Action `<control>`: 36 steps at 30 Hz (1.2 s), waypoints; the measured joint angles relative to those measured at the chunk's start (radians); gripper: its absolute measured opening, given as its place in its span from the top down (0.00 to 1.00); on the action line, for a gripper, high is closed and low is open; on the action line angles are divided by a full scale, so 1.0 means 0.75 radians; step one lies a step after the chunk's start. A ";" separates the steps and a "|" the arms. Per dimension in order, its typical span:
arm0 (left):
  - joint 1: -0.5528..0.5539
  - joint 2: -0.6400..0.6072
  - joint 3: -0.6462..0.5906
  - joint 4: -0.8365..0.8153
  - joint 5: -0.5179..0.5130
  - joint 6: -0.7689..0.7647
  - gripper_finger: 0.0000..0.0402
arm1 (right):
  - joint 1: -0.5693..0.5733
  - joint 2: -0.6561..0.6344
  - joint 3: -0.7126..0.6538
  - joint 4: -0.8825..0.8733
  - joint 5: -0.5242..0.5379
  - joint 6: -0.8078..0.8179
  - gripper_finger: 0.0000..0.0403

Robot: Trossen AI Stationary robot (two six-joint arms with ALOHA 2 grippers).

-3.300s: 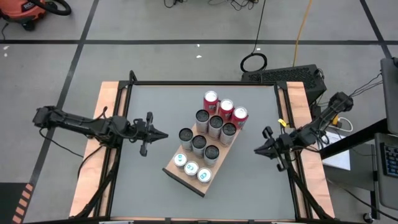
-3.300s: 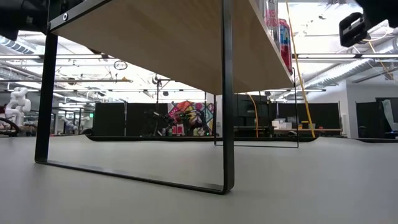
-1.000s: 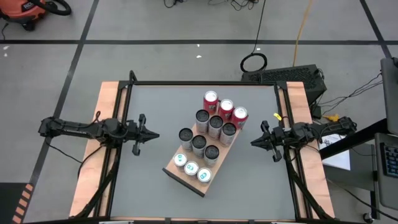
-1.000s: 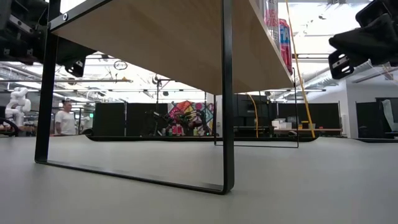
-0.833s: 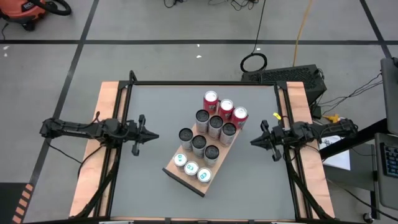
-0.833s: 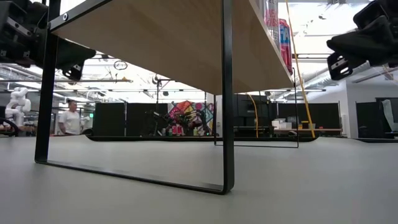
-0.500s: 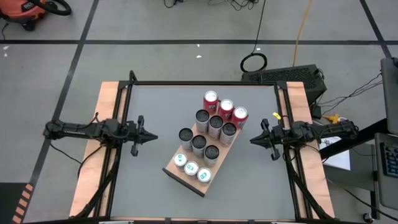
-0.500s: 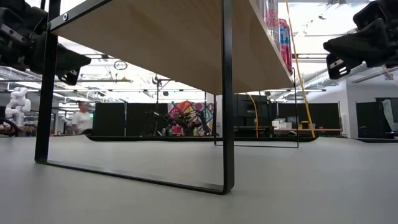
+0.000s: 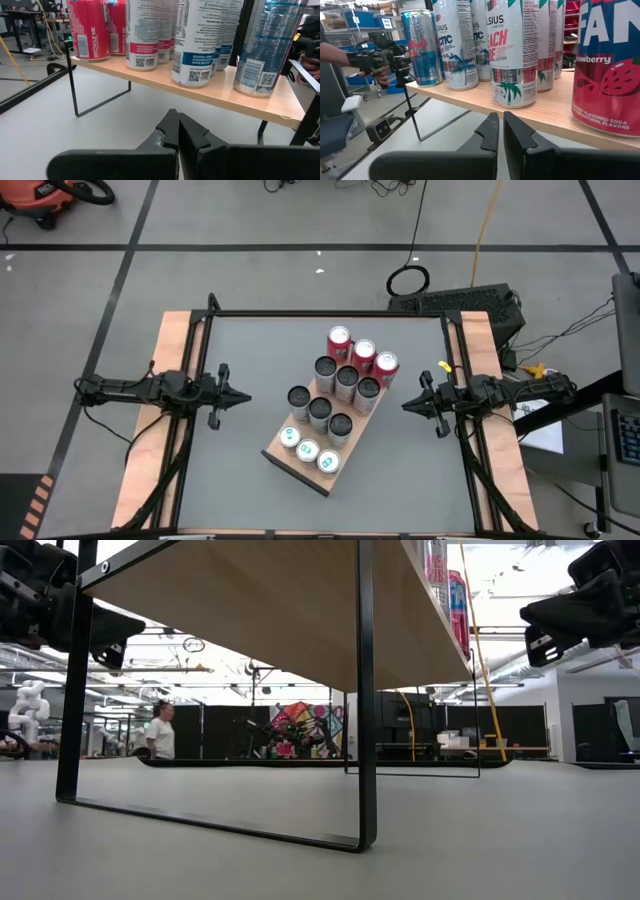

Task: Place canned beverage on shelf
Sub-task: Return to Home Position

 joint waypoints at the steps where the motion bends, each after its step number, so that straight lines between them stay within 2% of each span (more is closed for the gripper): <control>1: 0.000 0.000 0.000 0.000 -0.001 0.000 1.00 | 0.000 0.000 0.000 0.000 0.000 0.000 1.00; 36: -0.001 -0.035 -0.002 -0.003 0.023 -0.001 1.00 | 0.000 0.000 0.000 0.002 0.001 0.003 1.00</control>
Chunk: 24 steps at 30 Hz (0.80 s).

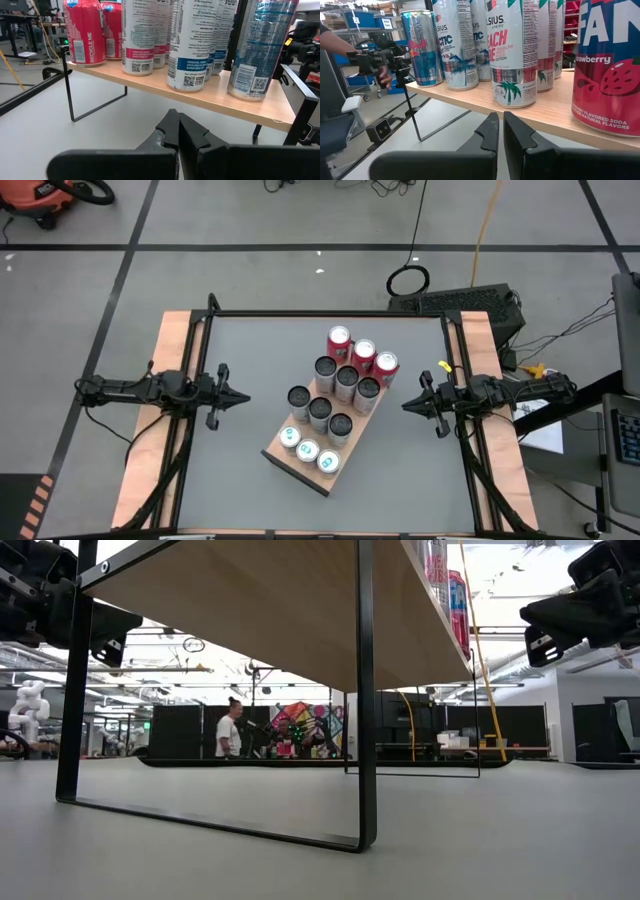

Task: Place canned beverage on shelf
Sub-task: Return to Home Position

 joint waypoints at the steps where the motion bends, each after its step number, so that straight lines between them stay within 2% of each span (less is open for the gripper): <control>1: 0.000 0.000 0.000 0.000 0.000 0.000 1.00 | 0.000 0.000 0.000 0.000 0.000 0.000 1.00; 24: 0.000 0.000 -0.004 0.021 0.001 -0.001 1.00 | 0.001 0.000 0.000 0.000 0.000 0.000 1.00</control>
